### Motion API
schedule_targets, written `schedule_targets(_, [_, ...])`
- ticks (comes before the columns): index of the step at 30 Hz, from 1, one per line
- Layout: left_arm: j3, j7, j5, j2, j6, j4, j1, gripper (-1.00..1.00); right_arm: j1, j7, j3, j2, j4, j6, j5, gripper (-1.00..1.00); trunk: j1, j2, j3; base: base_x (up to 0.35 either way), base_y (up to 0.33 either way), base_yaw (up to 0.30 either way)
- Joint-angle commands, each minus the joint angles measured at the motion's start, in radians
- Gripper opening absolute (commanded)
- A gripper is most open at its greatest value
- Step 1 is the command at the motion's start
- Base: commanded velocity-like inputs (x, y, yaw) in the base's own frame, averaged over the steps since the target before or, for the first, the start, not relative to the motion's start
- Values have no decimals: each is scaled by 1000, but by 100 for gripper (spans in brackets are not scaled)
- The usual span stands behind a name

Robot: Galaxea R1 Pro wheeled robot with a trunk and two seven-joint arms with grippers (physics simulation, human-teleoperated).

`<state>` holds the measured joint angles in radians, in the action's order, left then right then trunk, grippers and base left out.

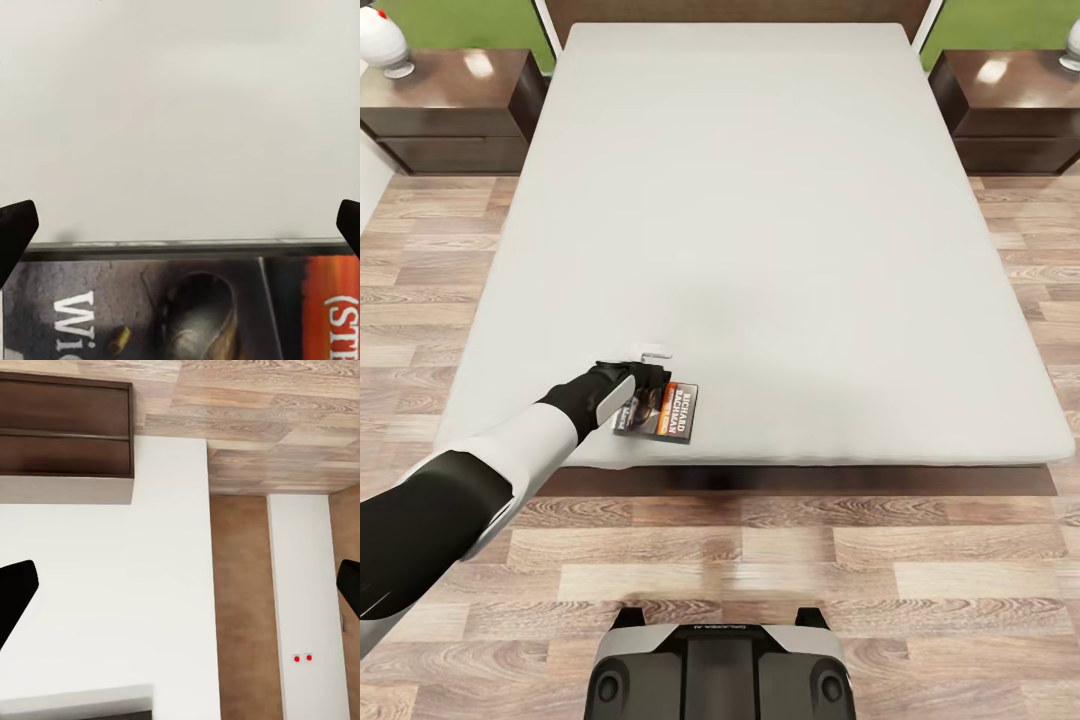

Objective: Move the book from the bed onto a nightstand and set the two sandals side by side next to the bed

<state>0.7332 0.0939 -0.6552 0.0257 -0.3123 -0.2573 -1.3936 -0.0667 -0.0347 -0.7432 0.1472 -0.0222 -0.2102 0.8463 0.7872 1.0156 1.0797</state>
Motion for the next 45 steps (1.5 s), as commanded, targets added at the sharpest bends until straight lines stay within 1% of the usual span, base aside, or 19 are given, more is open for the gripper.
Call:
schedule_targets(1, [8, 7, -11, -1, -4, -2, -1, 100, -1, -4, -8, 0, -2, -2, 10, 100, 0, 0, 0, 0, 0, 0])
schedule_targets(17, [8, 7, -11, 0, -4, -2, 0, 100, -1, -4, -8, 1, -2, -2, 10, 100, 0, 0, 0, 0, 0, 0])
schedule_targets(22, [8, 8, -11, 0, -4, -2, 0, 100, -1, -4, -8, 1, -2, -2, 10, 100, 19, 35, 16, 0, 0, 0])
schedule_targets(42, [10, 7, -11, 2, -4, -2, 0, 100, -1, -4, -8, 2, -2, -2, 10, 100, 19, 35, 16, 0, 0, 0])
schedule_targets(45, [10, 8, -11, 2, -4, -2, 0, 100, -1, -4, -8, 2, -2, -2, 10, 100, 31, 56, 25, 0, 0, 0])
